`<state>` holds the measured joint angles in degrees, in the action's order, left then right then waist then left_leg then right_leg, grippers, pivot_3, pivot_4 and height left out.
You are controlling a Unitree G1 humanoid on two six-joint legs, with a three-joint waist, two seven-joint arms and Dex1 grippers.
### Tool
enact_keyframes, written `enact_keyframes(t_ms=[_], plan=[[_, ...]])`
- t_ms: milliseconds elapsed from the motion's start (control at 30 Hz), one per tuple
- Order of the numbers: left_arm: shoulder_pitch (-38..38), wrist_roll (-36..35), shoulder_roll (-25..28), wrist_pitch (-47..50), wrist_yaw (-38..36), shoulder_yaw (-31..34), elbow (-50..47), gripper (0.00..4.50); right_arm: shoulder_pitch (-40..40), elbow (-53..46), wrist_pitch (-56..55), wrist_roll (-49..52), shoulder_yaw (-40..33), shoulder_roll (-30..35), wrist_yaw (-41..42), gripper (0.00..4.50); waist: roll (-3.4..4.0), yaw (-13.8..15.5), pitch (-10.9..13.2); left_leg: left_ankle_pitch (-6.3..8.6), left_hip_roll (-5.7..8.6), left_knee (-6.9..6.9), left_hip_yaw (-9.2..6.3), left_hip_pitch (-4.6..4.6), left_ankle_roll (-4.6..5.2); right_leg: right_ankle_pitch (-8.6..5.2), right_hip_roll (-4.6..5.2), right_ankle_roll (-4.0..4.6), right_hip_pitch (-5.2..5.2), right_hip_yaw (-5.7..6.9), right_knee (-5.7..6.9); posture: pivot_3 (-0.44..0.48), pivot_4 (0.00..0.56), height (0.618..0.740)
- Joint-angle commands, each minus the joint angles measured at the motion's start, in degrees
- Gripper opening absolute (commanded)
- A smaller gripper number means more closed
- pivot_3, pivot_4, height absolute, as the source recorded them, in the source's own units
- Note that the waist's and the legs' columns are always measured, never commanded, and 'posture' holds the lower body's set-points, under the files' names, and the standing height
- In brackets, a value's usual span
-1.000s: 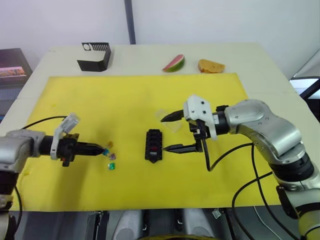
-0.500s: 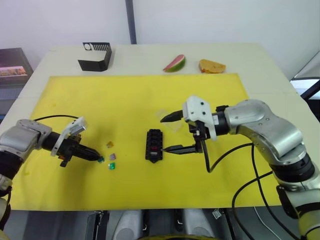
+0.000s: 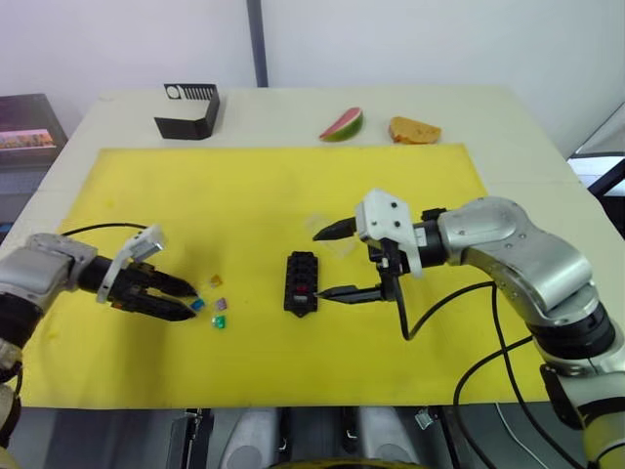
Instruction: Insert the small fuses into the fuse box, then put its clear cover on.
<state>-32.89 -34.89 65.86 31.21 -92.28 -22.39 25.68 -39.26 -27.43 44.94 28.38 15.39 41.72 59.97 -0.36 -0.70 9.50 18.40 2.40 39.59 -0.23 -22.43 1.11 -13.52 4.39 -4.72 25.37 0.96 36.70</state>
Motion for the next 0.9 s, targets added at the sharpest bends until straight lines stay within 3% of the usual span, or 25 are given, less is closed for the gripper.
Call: enact_keyframes(t_ms=[33, 200, 367, 500, 700, 900], plan=[[3.9, -3.2, 2.3, 5.2, 0.4, 9.1, -2.6, 3.37, 0.4, -2.4, 0.0, 0.6, -1.0, 0.4, -0.3, 4.5, 0.0, -0.1, 0.0, 0.02, 0.0, 0.02, 0.0, 0.0, 0.03, -0.02, 0.0, -0.02, 0.01, 0.0, 0.05, 0.0, 0.15, 0.74], [16.8, -10.4, 2.9, 15.7, 5.3, 22.9, -10.7, 3.37, 1.1, -2.8, 0.0, 0.7, -1.1, 0.3, -0.3, 4.5, 0.01, -0.2, 0.0, 0.08, 0.0, 0.11, 0.01, -0.02, 0.13, -0.06, 0.05, -0.08, 0.02, -0.01, 0.1, 0.0, 0.15, 0.74], [31.4, -21.8, -1.1, 30.5, 14.2, 39.0, -22.5, 3.37, 0.7, -2.2, -0.1, 0.2, -0.4, -0.3, -0.4, 4.5, 0.0, 0.1, 0.0, 0.1, 0.0, 0.14, 0.0, -0.02, 0.14, -0.07, 0.13, -0.07, 0.02, -0.03, 0.14, 0.0, 0.15, 0.74], [36.8, -26.9, -5.1, 37.6, 21.2, 47.2, -26.3, 3.37, 0.7, -2.1, -0.1, 0.1, -0.2, -0.6, -0.4, 4.5, -0.02, 0.2, 0.0, 0.11, 0.01, 0.17, -0.04, 0.0, 0.13, -0.07, 0.16, -0.06, -0.06, -0.03, 0.11, 0.0, 0.15, 0.74], [39.6, -29.3, -10.1, 41.6, 27.7, 50.8, -30.3, 3.37, 0.5, -1.8, -0.4, -0.1, 0.2, -1.0, -0.6, 4.5, -0.01, 0.1, 0.0, 0.11, 0.01, 0.16, -0.04, 0.0, 0.1, -0.07, 0.17, -0.05, -0.04, -0.04, 0.11, 0.0, 0.15, 0.74], [39.2, -27.0, -12.4, 39.9, 29.7, 49.6, -28.0, 3.37, 0.2, -1.6, -0.5, -0.3, 0.3, -1.0, -0.6, 4.5, -0.01, 0.1, 0.0, 0.11, 0.0, 0.15, -0.04, 0.0, 0.08, -0.07, 0.18, -0.03, -0.03, -0.04, 0.08, 0.0, 0.15, 0.74]])
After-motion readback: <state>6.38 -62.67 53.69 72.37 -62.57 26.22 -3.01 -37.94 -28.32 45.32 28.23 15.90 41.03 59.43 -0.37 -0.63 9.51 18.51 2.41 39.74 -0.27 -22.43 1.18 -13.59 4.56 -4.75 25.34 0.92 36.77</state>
